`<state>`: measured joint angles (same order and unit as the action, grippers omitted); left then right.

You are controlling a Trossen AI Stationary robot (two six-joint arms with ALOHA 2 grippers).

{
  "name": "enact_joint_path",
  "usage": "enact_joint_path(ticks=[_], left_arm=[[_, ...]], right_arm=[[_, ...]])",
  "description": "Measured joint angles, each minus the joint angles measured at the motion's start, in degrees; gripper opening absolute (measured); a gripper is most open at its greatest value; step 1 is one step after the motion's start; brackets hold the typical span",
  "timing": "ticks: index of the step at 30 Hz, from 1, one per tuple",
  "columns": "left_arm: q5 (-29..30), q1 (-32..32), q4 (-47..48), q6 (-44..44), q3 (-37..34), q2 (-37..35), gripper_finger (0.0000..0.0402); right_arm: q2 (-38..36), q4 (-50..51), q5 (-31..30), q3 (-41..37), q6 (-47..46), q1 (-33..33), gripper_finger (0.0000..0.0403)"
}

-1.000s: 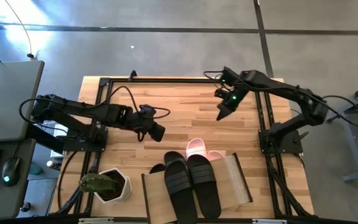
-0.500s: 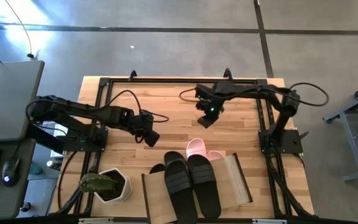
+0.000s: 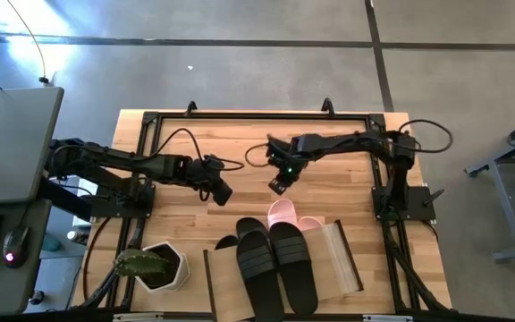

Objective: Pick and place slides into the shelf
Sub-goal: Adjust the slippers under the shelf

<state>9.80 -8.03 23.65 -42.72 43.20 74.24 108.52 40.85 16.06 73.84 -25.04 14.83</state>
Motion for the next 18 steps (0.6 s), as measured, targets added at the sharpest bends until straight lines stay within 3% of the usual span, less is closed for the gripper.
enact_joint_path(ticks=[7,13,18], left_arm=[[3.5,0.1,-0.8,2.0,0.0,0.0,0.0001],[3.6,0.1,-0.8,2.3,0.0,0.0,0.0001],[3.3,0.1,-0.8,2.2,0.0,0.0,0.0001]], right_arm=[[5.9,0.4,2.9,-0.1,0.0,-2.7,0.0000],[6.0,-0.3,2.3,0.0,0.0,-4.9,0.0000],[6.0,0.2,7.1,-0.1,2.3,-8.2,0.0000]])
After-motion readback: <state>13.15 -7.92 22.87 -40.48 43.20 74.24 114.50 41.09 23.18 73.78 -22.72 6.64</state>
